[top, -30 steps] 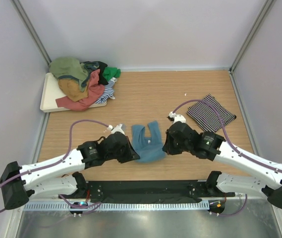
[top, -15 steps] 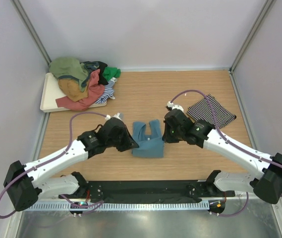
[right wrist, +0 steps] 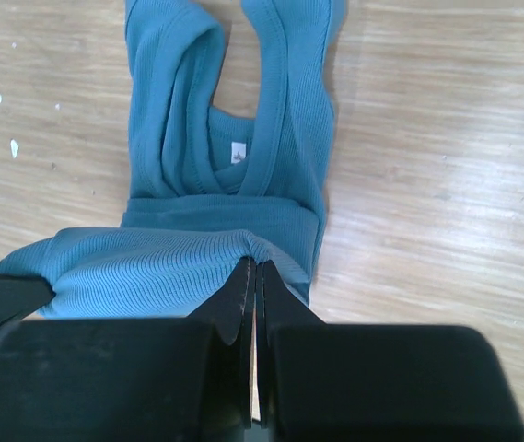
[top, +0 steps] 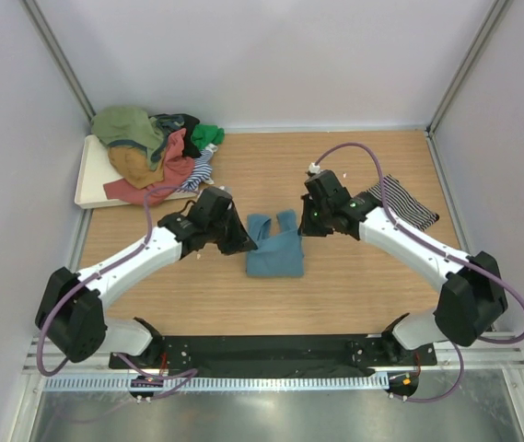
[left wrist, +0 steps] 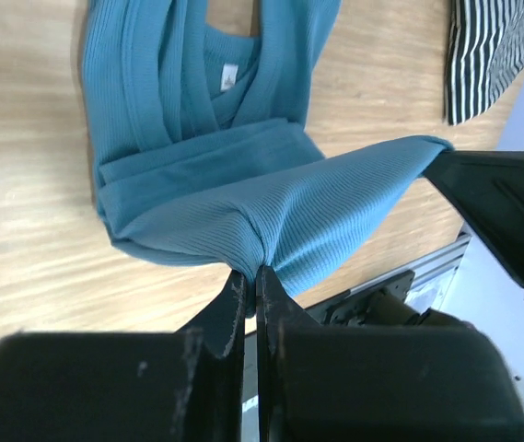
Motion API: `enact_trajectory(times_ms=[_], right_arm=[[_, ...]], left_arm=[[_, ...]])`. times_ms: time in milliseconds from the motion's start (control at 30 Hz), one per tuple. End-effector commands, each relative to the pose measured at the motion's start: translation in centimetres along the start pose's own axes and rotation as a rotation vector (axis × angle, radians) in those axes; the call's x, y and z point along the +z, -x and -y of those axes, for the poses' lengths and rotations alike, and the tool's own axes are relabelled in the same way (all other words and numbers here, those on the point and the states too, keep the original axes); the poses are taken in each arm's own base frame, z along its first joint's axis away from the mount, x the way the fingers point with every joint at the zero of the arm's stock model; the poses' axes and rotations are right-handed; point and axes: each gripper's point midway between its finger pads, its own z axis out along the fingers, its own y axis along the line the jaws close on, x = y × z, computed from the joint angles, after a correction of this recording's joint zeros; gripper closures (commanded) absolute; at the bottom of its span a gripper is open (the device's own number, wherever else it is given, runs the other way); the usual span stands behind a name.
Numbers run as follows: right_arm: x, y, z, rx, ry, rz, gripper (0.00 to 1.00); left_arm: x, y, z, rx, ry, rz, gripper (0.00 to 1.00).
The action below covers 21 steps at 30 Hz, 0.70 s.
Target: Fold and stack the tank tops
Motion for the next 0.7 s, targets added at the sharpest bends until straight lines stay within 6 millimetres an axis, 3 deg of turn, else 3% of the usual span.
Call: enact_trajectory(times_ms=[0, 233, 300, 333, 400, 467, 500, 533, 567, 600, 633, 667], right_arm=[[-0.2, 3.7, -0.9, -0.008, 0.03, 0.083, 0.99], [1.8, 6.9, -0.1, 0.023, 0.007, 0.09, 0.99], [2.3, 8.4, 0.2, 0.039, 0.0, 0.103, 0.99], [2.3, 9.5, -0.1, 0.043, 0.01, 0.122, 0.99], [4.1, 10.2, 0.8, 0.059, -0.025, 0.103, 0.99], [6.0, 12.1, 1.6, 0.086, -0.046, 0.112, 0.99], [6.3, 12.8, 2.0, 0.105, -0.063, 0.116, 0.99], [7.0, 13.6, 2.9, 0.123, -0.081, 0.121, 0.99], [8.0, 14.9, 3.1, 0.132, -0.086, 0.138, 0.99], [8.7, 15.6, 3.6, 0.151, -0.096, 0.148, 0.99], [9.4, 16.4, 3.6, 0.154, -0.083, 0.157, 0.98], [9.4, 18.9, 3.9, 0.167, -0.077, 0.207, 0.96]], left_arm=[[-0.5, 2.3, 2.4, 0.044, -0.076, 0.009, 1.0], [0.6, 6.7, 2.6, 0.015, -0.074, 0.034, 1.0], [1.5, 8.1, 1.9, -0.002, -0.053, 0.041, 1.0], [1.5, 9.0, 2.5, -0.002, -0.071, 0.049, 1.0], [3.2, 10.7, 1.5, -0.029, -0.047, 0.042, 1.0], [4.1, 13.0, 2.4, -0.031, -0.081, 0.062, 1.0], [6.0, 13.8, 1.5, -0.056, -0.074, 0.039, 1.0], [6.6, 15.6, 3.1, -0.046, -0.132, 0.058, 1.0], [7.3, 16.3, 3.4, -0.05, -0.149, 0.04, 1.0], [10.0, 16.8, 2.1, -0.072, -0.126, 0.003, 1.0], [10.0, 19.1, 4.0, -0.049, -0.169, 0.035, 1.0], [10.7, 20.1, 4.1, -0.058, -0.176, 0.035, 0.97]])
